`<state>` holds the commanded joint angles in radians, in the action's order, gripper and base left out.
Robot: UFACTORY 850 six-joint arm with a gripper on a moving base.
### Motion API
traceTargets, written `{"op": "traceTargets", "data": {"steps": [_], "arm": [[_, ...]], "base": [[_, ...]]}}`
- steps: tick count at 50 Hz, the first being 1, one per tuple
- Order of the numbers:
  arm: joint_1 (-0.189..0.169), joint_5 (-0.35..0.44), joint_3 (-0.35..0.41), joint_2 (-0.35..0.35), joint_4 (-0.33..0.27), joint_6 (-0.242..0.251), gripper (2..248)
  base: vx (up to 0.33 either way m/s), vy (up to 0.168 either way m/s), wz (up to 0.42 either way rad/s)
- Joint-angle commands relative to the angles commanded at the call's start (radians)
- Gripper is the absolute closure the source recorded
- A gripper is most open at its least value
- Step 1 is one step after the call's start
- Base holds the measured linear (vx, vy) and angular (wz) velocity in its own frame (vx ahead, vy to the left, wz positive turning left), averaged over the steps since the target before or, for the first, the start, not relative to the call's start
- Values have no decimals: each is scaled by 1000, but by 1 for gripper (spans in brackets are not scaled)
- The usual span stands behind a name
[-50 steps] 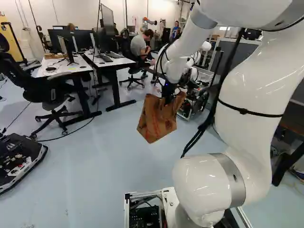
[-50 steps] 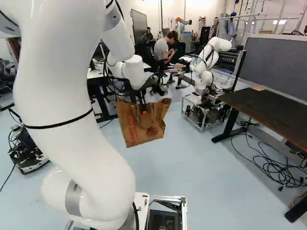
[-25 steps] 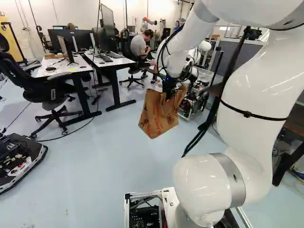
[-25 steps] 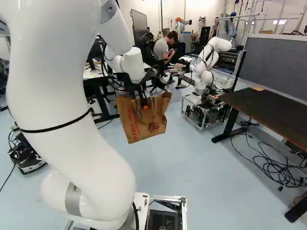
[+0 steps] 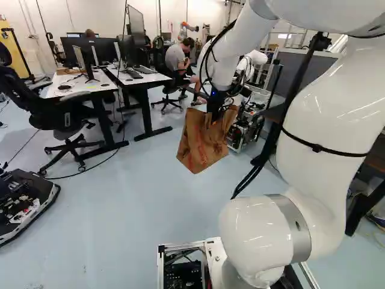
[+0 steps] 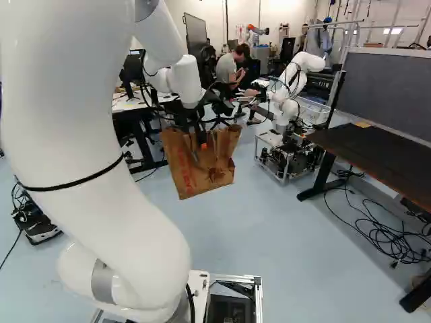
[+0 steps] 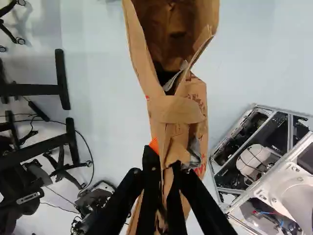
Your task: Pick up the bag on the ground and place it on the table
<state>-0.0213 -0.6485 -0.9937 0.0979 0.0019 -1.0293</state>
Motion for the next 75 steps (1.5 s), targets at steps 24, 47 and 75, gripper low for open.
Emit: {"op": "traceTargets", "data": {"steps": [24, 47, 75], "arm": [[1, -125, -47, -24, -32, 0, 229], [1, -129, -49, -26, -33, 0, 229], [1, -129, -49, -26, -33, 0, 229]], "base": [[0, 0, 0], [10, -8, -62], [4, -77, -376]]}}
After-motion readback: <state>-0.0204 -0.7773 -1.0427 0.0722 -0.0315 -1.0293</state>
